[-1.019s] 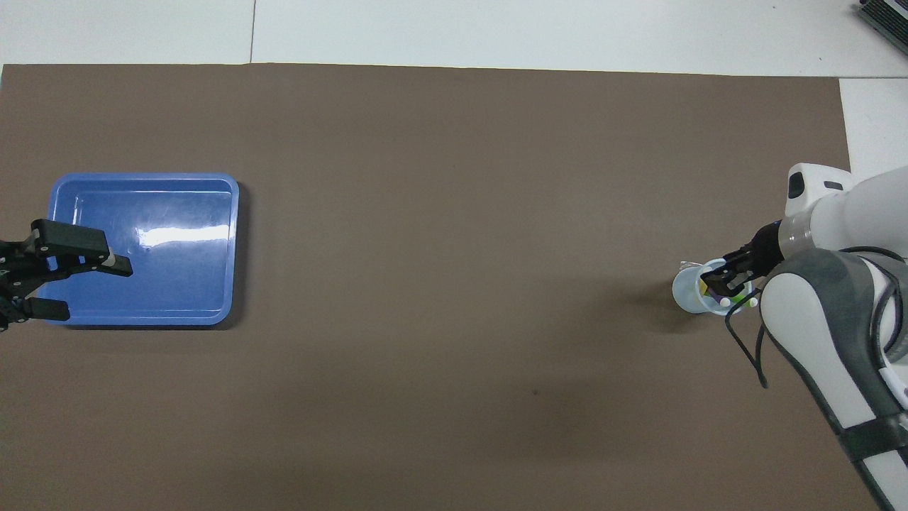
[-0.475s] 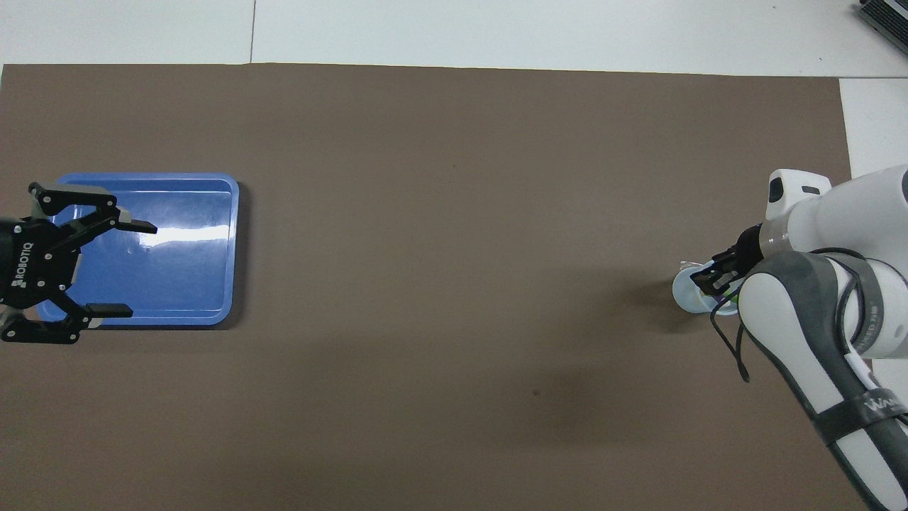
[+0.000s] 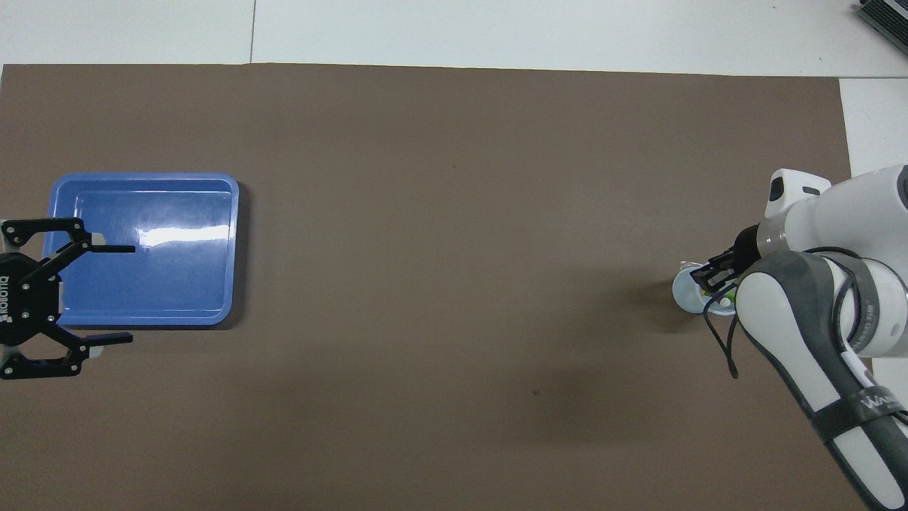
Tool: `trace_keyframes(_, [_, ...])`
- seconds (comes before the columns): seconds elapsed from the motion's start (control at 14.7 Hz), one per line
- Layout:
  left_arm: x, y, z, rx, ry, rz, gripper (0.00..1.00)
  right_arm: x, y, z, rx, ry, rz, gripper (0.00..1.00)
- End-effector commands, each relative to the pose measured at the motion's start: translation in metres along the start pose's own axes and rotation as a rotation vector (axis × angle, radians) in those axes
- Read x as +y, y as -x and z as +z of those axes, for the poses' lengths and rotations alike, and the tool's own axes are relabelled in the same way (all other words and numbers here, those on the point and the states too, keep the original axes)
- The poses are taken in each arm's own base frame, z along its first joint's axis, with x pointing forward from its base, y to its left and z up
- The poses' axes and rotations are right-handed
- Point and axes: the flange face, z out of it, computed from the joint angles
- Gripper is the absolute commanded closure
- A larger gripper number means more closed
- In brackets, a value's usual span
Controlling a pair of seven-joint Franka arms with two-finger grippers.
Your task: Right arm passes pens to left for tray arrangement
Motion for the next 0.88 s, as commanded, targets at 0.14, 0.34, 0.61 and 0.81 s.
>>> trace_keyframes(0.14, [-0.012,0.01,0.009,-0.02,0.011,-0.028,0.0,-0.001,0.002,0.008,0.014,0.024,0.013,0.64])
trace_keyframes(0.34, [-0.013,0.026,0.027,-0.036,-0.036,-0.001,0.0,-0.001,0.0,0.009,0.02,0.029,0.013,0.66])
trace_keyframes(0.61, [-0.015,0.063,0.06,-0.072,-0.097,0.061,0.0,-0.002,0.002,0.011,0.02,0.028,0.016,0.71])
trace_keyframes(0.81, [-0.016,0.083,0.08,-0.057,-0.139,0.106,0.0,-0.004,0.006,0.019,0.024,0.032,0.017,0.71])
